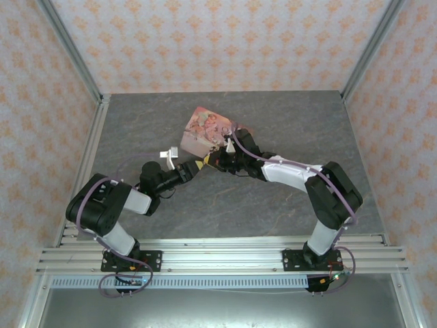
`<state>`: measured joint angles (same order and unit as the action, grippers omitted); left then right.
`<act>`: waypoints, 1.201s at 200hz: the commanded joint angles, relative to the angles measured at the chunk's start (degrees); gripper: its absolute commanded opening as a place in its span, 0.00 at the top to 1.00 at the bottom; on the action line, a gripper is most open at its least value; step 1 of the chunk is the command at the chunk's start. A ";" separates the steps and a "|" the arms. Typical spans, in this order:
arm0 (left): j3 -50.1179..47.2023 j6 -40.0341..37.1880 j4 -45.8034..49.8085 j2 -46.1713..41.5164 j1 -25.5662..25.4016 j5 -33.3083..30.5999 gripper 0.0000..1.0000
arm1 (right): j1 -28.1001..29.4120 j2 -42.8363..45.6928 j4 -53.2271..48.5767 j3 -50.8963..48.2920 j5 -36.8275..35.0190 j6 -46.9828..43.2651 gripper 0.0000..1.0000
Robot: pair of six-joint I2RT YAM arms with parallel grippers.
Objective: Unlock the padlock with the key
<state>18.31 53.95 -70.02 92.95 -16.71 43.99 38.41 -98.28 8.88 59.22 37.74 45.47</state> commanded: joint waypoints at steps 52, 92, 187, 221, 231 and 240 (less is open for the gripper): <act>2.39 1.55 -4.25 1.55 0.36 2.16 0.70 | -0.27 3.01 5.44 0.02 3.26 2.36 1.00; 3.29 1.38 -4.16 1.86 0.36 2.66 0.78 | -0.27 3.25 5.44 -0.18 3.60 2.51 1.00; 4.37 1.81 -4.24 0.52 0.41 3.03 0.79 | -0.27 2.75 4.91 -0.33 4.61 2.16 1.00; 4.55 1.94 -4.25 0.43 0.39 3.01 0.90 | -0.27 2.83 4.61 -0.41 4.64 1.99 1.00; 4.52 1.69 -4.12 0.31 0.45 3.03 0.95 | -0.27 2.83 4.64 -0.33 4.77 2.15 1.00; 4.38 1.38 -3.92 0.29 0.41 3.11 1.00 | -0.27 2.83 4.74 -0.25 4.88 2.24 1.00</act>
<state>21.45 55.83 -71.35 94.89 -16.51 46.11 37.78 -97.54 10.76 59.22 39.94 47.00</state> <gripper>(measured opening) 0.050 0.057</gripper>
